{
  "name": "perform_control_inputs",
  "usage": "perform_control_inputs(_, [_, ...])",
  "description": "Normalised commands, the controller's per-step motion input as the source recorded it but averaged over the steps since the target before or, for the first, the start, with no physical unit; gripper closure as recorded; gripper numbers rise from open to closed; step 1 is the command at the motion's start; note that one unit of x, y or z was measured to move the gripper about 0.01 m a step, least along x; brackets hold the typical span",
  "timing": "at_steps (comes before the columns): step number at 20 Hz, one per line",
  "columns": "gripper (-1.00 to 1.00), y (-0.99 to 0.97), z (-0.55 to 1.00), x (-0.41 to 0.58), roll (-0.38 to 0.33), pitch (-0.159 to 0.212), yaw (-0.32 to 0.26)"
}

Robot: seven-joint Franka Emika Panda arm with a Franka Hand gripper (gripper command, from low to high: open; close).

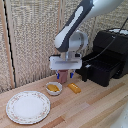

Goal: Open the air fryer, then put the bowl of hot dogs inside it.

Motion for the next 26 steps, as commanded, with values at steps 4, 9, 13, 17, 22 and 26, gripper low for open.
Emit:
perform_control_inputs(4, [-1.00, -0.01, -0.17, 0.000, -0.150, -0.027, 0.232])
perform_control_inputs(9, [-1.00, 0.00, -0.20, 0.030, -0.150, -0.030, 0.236])
perform_control_inputs(13, [-1.00, -0.01, -0.20, 0.114, -0.118, -0.079, 0.215])
perform_control_inputs(17, [-1.00, -0.01, -0.15, 0.187, -0.094, -0.119, 0.165])
perform_control_inputs(22, [-1.00, -0.06, -0.23, 0.105, -0.068, -0.078, 0.107])
perform_control_inputs(26, [1.00, -0.12, -0.25, 0.014, -0.047, -0.020, 0.093])
